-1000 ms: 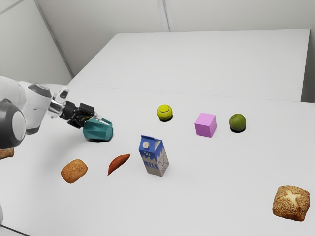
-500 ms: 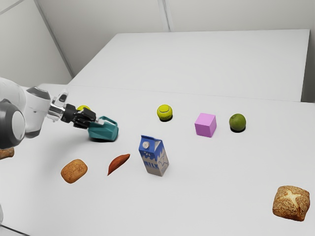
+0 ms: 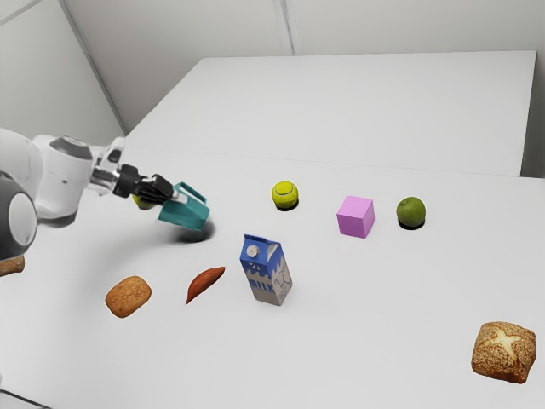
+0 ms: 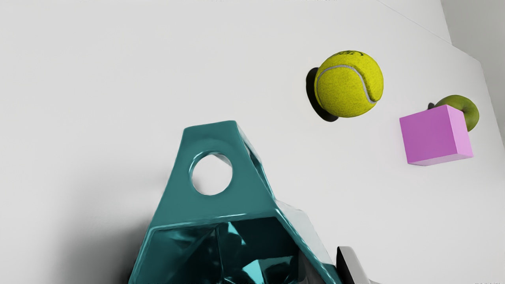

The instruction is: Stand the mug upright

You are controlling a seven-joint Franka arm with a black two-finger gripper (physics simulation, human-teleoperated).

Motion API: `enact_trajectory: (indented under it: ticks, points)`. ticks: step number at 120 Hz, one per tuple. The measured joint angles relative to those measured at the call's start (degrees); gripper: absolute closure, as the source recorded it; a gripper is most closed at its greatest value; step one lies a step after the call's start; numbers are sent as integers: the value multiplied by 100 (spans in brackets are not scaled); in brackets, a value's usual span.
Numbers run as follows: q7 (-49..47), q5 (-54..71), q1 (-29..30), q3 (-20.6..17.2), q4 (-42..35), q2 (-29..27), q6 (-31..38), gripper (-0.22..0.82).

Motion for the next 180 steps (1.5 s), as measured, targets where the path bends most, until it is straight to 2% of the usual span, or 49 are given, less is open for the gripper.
enact_trajectory:
  ticks: [20, 45, 63, 81, 111, 172, 180]
  points:
    - [-143, 821, -182, -396, 75, -305, 225, 77]
    - [-804, 3094, -437, -978, 6, -754, 670, 78]
    - [-1380, 4645, -580, -1400, -45, -819, 1092, 78]
    - [-1909, 5647, -687, -1661, -378, -912, 1606, 78]
    - [-2684, 6510, -755, -1863, -1270, -1357, 2351, 78]
    - [-3633, 6713, -616, -1856, -1908, -1518, 2937, 78]
    - [-3688, 6692, -608, -1859, -1918, -1519, 2956, 71]
